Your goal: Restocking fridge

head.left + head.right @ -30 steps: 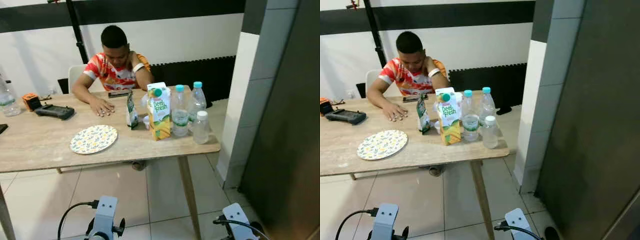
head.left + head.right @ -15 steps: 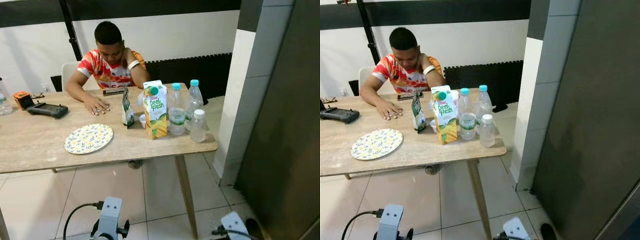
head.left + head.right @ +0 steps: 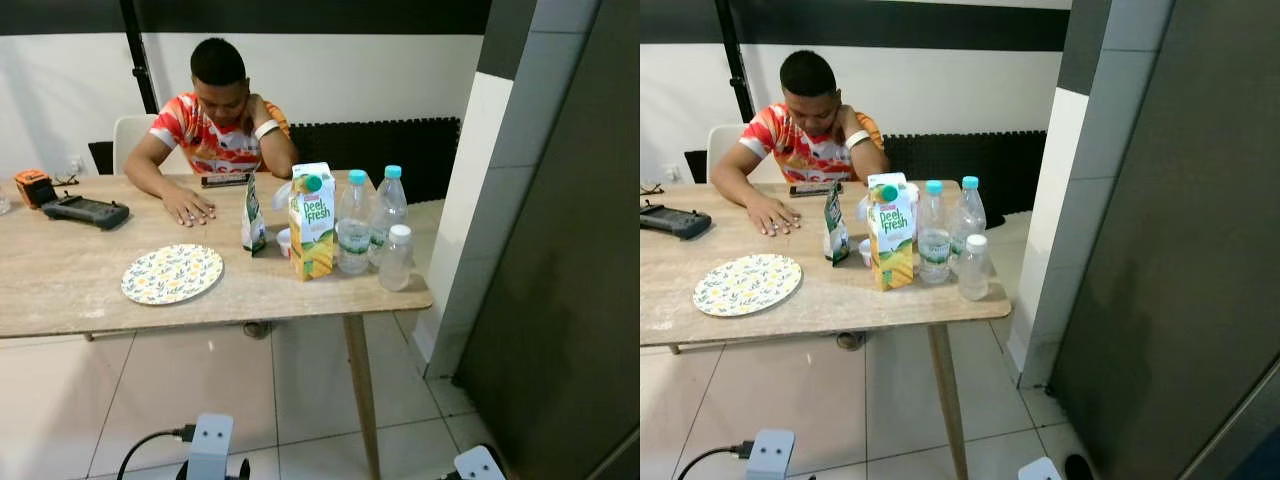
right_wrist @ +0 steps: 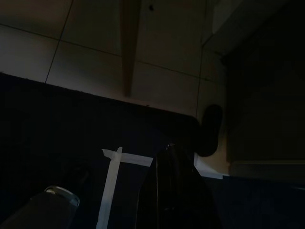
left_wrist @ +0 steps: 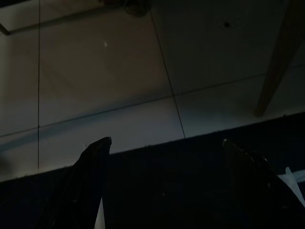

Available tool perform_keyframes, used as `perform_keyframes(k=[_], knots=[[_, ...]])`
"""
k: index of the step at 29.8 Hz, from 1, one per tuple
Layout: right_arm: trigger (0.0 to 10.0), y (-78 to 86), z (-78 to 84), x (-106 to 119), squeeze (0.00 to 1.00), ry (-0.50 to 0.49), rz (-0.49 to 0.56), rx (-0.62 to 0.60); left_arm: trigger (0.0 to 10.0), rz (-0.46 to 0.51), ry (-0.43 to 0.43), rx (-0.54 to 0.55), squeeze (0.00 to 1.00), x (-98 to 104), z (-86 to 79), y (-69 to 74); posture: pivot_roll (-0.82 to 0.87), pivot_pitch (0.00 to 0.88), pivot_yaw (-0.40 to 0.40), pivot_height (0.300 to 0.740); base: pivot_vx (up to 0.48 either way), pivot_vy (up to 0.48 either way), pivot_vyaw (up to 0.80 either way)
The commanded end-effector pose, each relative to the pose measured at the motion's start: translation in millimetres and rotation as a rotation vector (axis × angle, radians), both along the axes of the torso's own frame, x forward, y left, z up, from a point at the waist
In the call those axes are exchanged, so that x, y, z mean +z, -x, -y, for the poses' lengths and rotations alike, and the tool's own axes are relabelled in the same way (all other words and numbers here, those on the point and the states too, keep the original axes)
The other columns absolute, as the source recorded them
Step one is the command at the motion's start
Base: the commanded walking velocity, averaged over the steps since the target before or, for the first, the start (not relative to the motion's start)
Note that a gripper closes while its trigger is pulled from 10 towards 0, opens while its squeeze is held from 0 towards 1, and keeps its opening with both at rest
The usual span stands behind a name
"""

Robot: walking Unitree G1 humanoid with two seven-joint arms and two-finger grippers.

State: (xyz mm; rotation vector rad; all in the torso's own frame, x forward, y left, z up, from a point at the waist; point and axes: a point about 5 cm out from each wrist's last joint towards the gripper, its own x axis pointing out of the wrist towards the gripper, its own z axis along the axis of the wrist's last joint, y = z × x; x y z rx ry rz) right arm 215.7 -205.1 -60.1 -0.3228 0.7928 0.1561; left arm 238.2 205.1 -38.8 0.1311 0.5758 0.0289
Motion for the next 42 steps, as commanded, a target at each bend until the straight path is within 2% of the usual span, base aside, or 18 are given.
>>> perform_keyframes(k=[1, 6, 9, 11, 18, 23, 42], knots=[[10.0, 1.6, 0.6, -0.7, 0.0, 0.006, -0.002, 0.001, 10.0, 0.007, 0.016, -0.009, 0.0, -1.8, 4.2, 3.2, -0.04, 0.052, -0.029, 0.74, 0.0, 0.0, 0.0], [10.0, 2.2, -0.7, -1.1, 0.0, 0.002, 0.003, 0.001, 10.0, 0.001, 0.017, -0.025, 0.0, -2.9, 2.1, 5.9, -0.04, 0.046, -0.022, 0.74, 0.0, 0.0, 0.0], [10.0, 3.6, -0.6, -1.8, 0.0, 0.001, 0.001, -0.002, 10.0, -0.001, -0.002, -0.041, 0.0, -3.0, 1.7, 6.4, -0.04, 0.044, -0.016, 0.74, 0.0, -0.48, 0.0], [10.0, 5.4, 0.1, -2.7, 0.0, 0.001, -0.001, -0.007, 10.0, 0.0, 0.016, -0.006, 0.0, -2.3, -0.7, 5.3, -0.04, 0.044, -0.013, 0.74, 0.0, 0.0, 0.0], [10.0, 7.5, 1.2, -3.7, 0.0, 0.004, -0.006, -0.01, 10.0, 0.023, 0.026, -0.011, 0.0, 1.6, -0.6, 0.6, -0.05, 0.044, -0.007, 0.74, 0.0, 0.0, 0.0], [10.0, 7.5, 1.5, -3.6, 0.0, 0.006, -0.005, -0.008, 10.0, 0.018, 0.046, -0.015, 0.0, 1.5, 1.1, -0.3, -0.05, 0.042, -0.008, 0.74, 0.0, 0.451, 0.0], [10.0, 9.3, -1.7, -5.2, 0.0, -0.004, -0.015, 0.001, 10.0, 0.005, 0.008, -0.043, 0.0, 0.6, -1.3, 1.8, -0.04, 0.044, -0.006, 0.74, 0.0, 0.0, 0.0]])
